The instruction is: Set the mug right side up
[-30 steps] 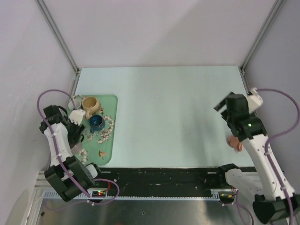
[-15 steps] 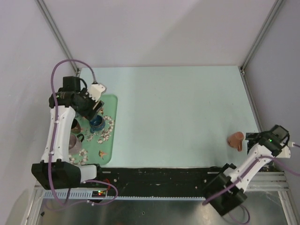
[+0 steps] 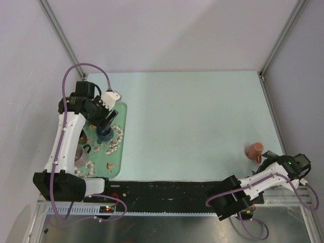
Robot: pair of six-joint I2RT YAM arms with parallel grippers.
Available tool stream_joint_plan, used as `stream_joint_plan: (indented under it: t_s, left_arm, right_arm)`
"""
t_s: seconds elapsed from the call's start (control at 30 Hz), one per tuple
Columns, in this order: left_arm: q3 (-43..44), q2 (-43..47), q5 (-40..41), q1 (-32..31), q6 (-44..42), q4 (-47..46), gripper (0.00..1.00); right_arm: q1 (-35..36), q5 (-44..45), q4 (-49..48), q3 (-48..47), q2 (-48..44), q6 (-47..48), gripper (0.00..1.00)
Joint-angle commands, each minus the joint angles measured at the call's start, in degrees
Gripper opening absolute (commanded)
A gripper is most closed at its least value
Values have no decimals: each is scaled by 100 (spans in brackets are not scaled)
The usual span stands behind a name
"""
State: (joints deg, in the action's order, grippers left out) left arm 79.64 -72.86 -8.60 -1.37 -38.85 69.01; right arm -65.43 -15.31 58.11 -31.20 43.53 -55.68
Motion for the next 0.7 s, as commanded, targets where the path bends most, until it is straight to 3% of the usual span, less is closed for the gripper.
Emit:
stream_joint_plan:
  t_s: [0.0, 0.33, 0.67]
  left_arm:
    - [-162, 71, 55, -55, 86, 77, 73]
    - [-260, 158, 17, -65, 55, 81, 72]
    - [-332, 215, -107, -66, 60, 84, 72]
  right_arm:
    - [48, -68, -714, 175, -131, -1259, 88]
    - [1187, 621, -2162, 326, 721, -1652, 63]
    - [2269, 406, -3275, 343, 1647, -1168, 37]
